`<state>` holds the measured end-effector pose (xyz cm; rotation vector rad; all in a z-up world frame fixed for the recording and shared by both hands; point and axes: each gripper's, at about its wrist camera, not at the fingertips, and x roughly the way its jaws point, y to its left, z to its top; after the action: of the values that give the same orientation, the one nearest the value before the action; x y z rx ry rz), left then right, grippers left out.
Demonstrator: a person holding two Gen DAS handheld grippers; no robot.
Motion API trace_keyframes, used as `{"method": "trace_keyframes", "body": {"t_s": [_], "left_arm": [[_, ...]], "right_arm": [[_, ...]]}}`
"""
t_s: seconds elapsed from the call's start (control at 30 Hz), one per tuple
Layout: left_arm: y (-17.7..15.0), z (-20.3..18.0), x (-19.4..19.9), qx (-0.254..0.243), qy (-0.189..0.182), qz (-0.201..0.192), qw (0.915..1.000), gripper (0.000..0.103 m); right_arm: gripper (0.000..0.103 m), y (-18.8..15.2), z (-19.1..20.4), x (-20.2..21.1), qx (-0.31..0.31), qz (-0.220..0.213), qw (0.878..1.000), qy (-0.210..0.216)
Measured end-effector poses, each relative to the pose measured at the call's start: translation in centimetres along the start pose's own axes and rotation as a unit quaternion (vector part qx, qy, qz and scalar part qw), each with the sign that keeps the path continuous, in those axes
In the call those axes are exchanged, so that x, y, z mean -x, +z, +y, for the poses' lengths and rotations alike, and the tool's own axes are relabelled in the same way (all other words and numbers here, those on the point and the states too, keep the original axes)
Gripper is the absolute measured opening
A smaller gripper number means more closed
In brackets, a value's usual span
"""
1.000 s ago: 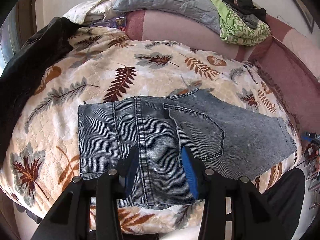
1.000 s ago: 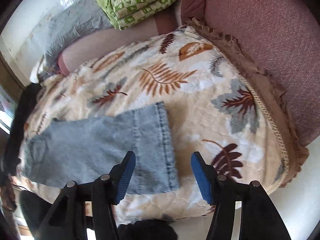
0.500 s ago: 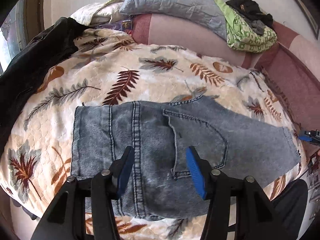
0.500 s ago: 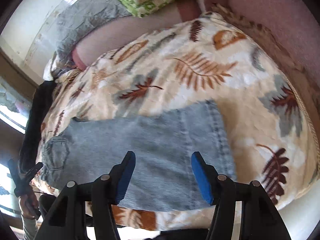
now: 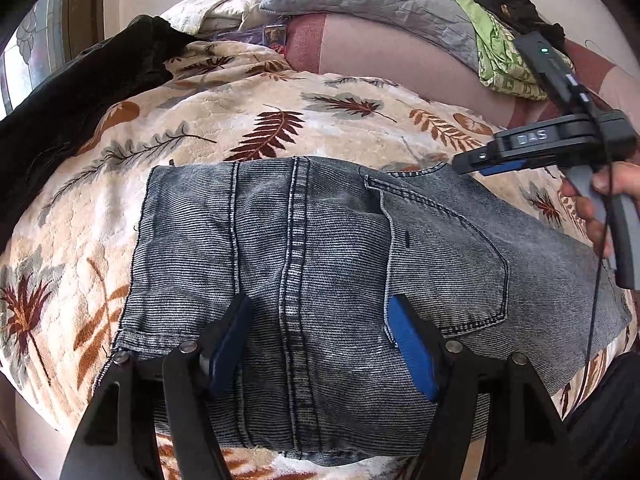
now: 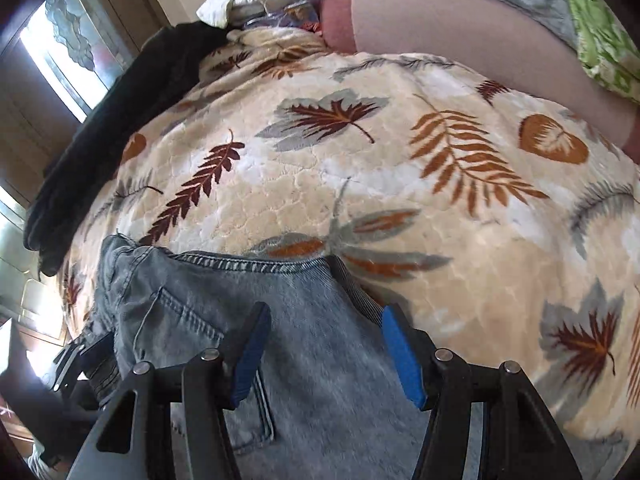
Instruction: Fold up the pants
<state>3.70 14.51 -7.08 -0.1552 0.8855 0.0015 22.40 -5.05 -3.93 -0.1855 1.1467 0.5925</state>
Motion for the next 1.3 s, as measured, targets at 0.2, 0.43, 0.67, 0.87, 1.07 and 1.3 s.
{"method": "trace_keyframes", "body": {"t_s": [0.2, 0.43, 0.67, 0.87, 1.07, 1.3], "left_arm": [[0.0, -0.1, 0.1, -0.006, -0.002, -0.005, 1.0, 0.071], [0.1, -0.5, 0.0, -0.014, 0.006, -0.007, 0.9999, 0.072], [0.0, -0.5, 0.0, -0.014, 0.005, -0.009, 0.9999, 0.072], [0.1, -0.6, 0.2, -0.001, 0.011, -0.011, 0.9999, 0.073], [-0.1, -0.7, 0.2, -0.003, 0.012, -0.014, 0.9998, 0.073], [0.0, -0.7, 0.2, -0.004, 0.012, -0.015, 0.9998, 0.073]], "right_arm": [[0.004, 0.0, 2.4, -2.0, 0.087, 0.034, 0.994, -0.055], [0.0, 0.4, 3.6, -3.1, 0.152, -0.019, 0.972, -0.178], [0.002, 0.1, -1.2, -1.3, 0.025, -0.049, 0.99, -0.126], [0.081, -1.6, -3.7, 3.6, -0.06, -0.064, 0.996, -0.014], [0.08, -0.4, -1.4, 0.6, -0.006, -0.029, 0.999, -0.02], [0.004, -0.1, 2.2, -2.9, 0.094, 0.022, 0.994, -0.052]]}}
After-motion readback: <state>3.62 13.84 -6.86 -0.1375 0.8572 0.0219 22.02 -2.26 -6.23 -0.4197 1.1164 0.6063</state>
